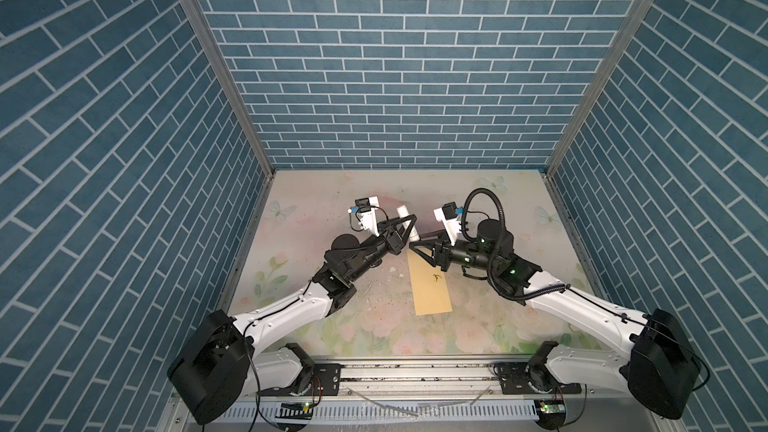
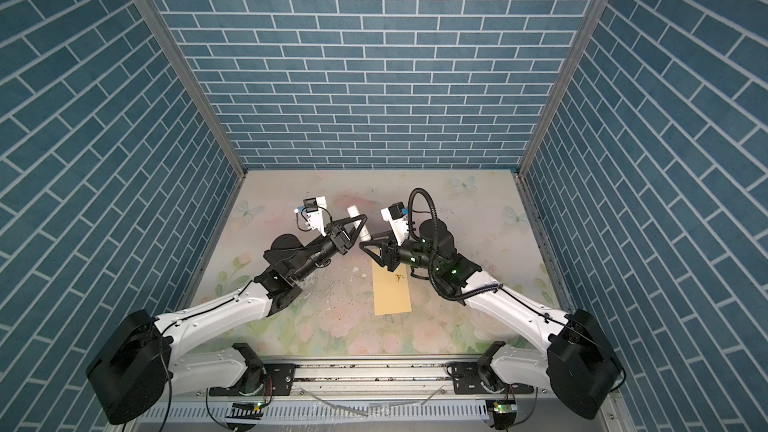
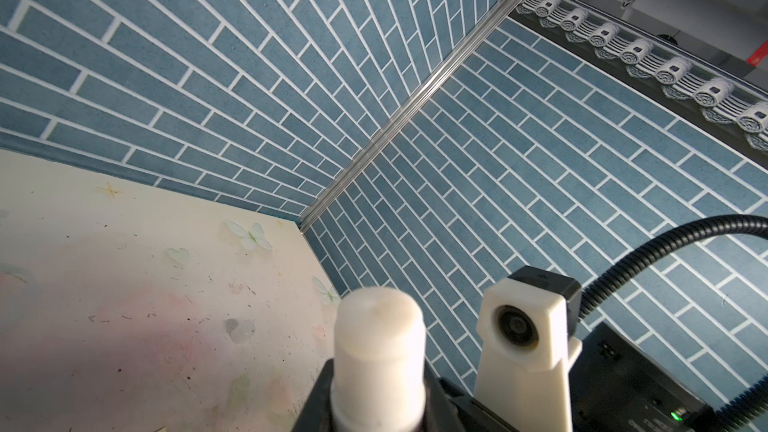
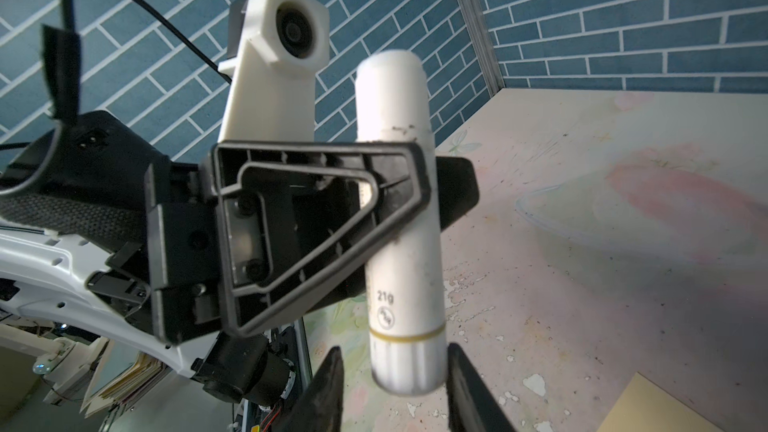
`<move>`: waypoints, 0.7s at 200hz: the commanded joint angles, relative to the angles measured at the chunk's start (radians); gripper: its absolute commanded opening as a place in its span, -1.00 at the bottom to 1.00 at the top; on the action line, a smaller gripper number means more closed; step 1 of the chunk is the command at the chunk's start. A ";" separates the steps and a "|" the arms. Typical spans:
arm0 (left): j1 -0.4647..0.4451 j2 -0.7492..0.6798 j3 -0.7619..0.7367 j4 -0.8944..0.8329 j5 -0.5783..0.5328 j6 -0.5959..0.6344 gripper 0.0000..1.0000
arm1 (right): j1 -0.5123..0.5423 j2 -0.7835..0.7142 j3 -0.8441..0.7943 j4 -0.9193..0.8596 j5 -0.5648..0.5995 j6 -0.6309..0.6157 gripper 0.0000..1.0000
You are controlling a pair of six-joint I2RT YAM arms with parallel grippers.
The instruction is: Place the letter into the envelope and seal it
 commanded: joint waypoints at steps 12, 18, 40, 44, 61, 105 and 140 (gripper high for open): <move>0.005 0.016 0.019 0.043 0.014 -0.006 -1.00 | 0.000 0.017 0.027 0.069 -0.023 0.027 -0.33; 0.005 0.018 0.018 0.045 0.015 -0.005 -1.00 | -0.001 0.020 0.027 0.075 -0.022 0.030 -0.33; 0.005 0.025 0.012 0.048 0.016 -0.006 -1.00 | -0.001 0.026 0.027 0.087 -0.015 0.036 -0.33; 0.005 0.025 0.011 0.051 0.016 -0.005 -1.00 | -0.001 0.028 0.028 0.090 -0.014 0.037 -0.34; 0.005 0.028 0.007 0.056 0.016 -0.008 -1.00 | -0.001 0.029 0.027 0.095 -0.010 0.039 -0.34; 0.005 0.034 0.001 0.059 0.017 -0.006 -1.00 | -0.001 0.029 0.029 0.107 -0.002 0.047 -0.47; 0.005 0.044 -0.001 0.064 0.020 -0.007 -1.00 | -0.003 0.023 0.029 0.111 0.023 0.060 -0.63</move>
